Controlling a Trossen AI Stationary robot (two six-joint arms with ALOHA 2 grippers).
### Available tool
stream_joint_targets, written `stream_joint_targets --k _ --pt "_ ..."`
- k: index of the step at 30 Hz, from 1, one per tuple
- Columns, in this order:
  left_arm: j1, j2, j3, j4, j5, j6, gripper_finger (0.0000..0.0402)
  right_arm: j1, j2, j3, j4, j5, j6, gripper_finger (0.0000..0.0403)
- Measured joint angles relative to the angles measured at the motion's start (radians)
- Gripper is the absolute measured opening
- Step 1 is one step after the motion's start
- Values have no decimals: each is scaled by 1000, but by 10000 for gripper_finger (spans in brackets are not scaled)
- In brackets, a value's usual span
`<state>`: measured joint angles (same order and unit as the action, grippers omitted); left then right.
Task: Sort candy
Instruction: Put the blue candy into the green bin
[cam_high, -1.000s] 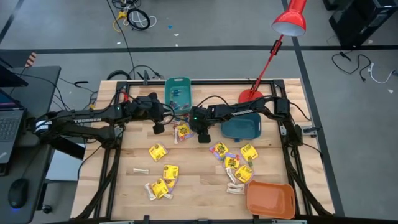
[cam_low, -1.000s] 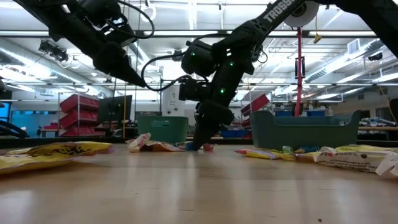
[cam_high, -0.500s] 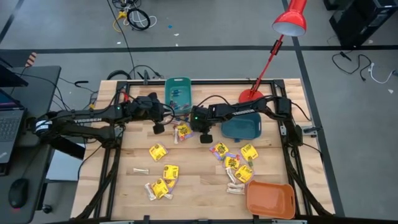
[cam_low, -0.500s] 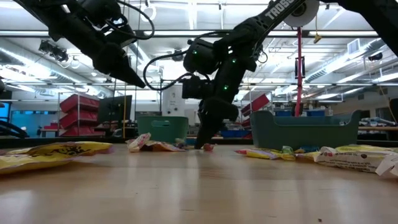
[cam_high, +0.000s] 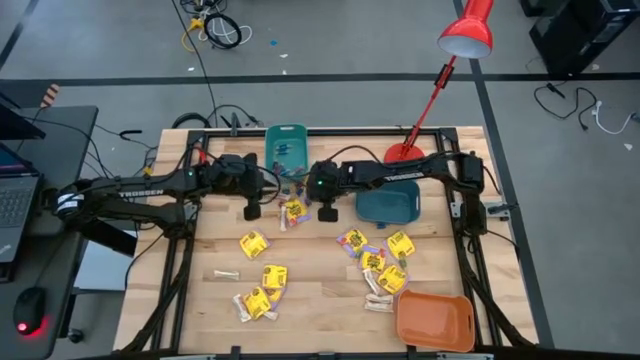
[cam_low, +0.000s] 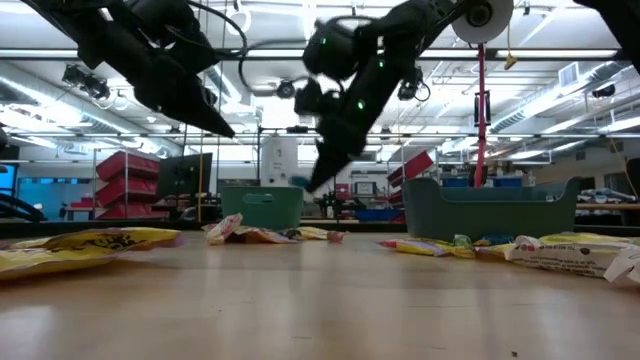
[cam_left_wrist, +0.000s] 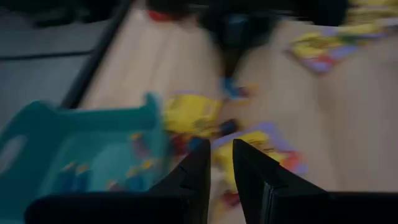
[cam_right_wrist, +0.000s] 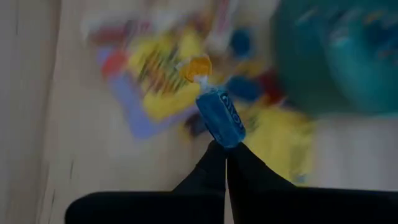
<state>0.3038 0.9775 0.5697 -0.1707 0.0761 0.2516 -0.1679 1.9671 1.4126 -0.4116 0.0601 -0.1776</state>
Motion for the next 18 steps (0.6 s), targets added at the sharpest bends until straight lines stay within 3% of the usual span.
stream_joint_targets --k 4,18 --pt "-1 0 0 16 68 6 69 0 -36 1 111 0 34 0" --pt "0 20 0 155 15 15 72 8 -43 2 332 -15 -6 0"
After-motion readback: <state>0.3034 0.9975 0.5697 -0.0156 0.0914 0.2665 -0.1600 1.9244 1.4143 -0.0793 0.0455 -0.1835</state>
